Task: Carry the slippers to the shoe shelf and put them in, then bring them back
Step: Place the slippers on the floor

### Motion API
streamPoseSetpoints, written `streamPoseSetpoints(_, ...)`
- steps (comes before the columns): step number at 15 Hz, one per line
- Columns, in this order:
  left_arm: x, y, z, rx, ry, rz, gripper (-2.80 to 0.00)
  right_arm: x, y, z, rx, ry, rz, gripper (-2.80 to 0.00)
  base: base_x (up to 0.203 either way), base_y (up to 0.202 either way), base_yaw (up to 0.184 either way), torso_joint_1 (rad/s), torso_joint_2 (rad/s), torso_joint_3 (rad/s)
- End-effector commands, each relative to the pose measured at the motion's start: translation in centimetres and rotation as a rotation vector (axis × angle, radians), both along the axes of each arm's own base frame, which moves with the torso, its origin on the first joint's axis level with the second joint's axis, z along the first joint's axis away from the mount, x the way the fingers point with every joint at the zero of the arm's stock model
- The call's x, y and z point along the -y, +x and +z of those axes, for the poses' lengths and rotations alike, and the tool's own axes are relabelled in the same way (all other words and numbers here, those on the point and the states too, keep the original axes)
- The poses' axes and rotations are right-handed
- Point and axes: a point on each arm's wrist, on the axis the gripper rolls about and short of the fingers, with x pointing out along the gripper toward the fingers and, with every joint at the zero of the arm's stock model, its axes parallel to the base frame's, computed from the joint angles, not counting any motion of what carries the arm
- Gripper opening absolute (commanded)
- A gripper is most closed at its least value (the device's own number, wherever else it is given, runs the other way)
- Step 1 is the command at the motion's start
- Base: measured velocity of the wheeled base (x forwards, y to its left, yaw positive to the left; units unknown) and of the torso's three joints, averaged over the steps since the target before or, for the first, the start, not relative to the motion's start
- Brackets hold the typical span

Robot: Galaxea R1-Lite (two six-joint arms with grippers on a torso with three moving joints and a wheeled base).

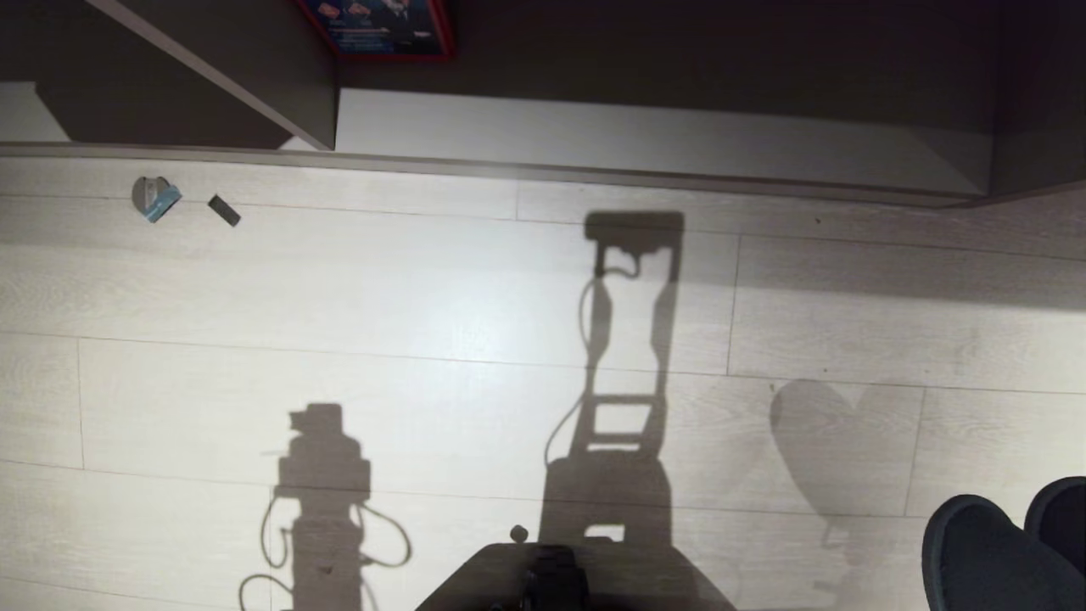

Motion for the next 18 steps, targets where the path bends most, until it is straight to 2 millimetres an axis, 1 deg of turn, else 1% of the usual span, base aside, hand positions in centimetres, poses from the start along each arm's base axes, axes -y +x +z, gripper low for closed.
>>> streamPoseSetpoints(1,0.0,-0.01,0.01,0.001,-0.001,0.0,-2.8,0.0,0.04,-0.01,-0.007,-0.001,0.002,-2.8,0.0,0.0,0.0,0.007,0.01,0.212)
streamPoseSetpoints(18,0.0,-0.01,0.01,0.001,-0.001,0.0,-2.8,0.0,0.04,0.0,-0.006,-0.001,0.002,-2.8,0.0,0.0,0.0,0.002,0.0,0.202)
